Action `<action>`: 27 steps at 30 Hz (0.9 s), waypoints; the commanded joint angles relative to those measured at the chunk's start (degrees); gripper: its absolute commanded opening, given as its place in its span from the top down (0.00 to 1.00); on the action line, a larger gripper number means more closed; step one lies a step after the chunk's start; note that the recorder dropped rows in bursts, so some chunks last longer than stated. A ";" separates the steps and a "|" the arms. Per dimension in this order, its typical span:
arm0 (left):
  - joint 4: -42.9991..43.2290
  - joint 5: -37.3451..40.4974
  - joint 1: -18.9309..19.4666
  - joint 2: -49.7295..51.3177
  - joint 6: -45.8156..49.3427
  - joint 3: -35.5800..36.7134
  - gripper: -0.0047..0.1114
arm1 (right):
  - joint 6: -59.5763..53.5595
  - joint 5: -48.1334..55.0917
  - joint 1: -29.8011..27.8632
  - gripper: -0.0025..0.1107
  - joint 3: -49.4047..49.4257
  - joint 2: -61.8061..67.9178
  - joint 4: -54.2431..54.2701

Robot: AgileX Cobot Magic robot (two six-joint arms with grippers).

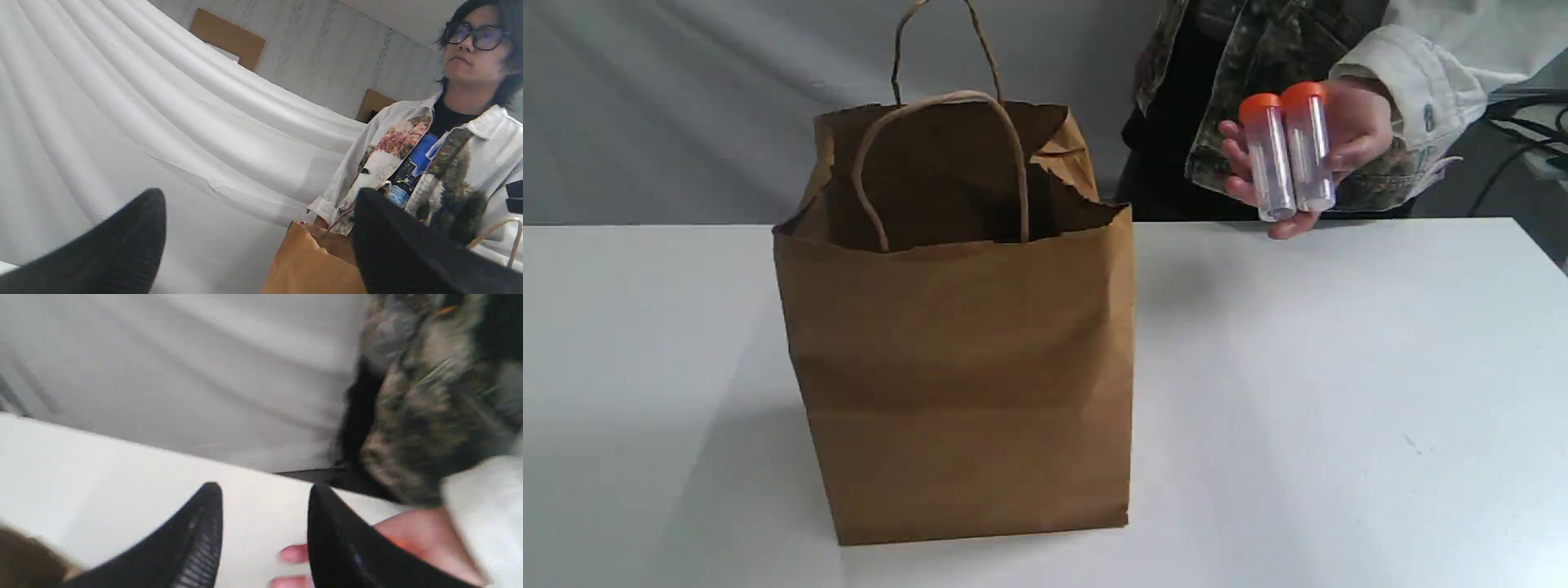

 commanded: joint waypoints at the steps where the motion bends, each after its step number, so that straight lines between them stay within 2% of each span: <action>1: 0.18 1.78 0.10 -0.20 -0.54 -0.09 0.39 | -2.77 5.03 0.61 0.51 -4.04 3.84 8.51; 4: 0.18 3.27 0.10 -0.20 -0.54 -0.09 0.39 | -2.77 5.03 2.57 0.45 -4.04 5.48 6.68; 8: 0.18 4.73 0.10 -0.20 -0.54 -0.09 0.39 | -2.89 5.03 5.28 0.42 -4.04 7.94 6.03; 17: -0.34 5.64 0.10 -0.20 -0.54 -0.09 0.39 | 0.27 5.03 9.78 0.42 -3.27 12.04 6.43; 27: -0.34 5.64 0.10 -0.20 -0.54 -0.09 0.39 | 0.04 5.03 10.38 0.42 3.07 11.11 6.67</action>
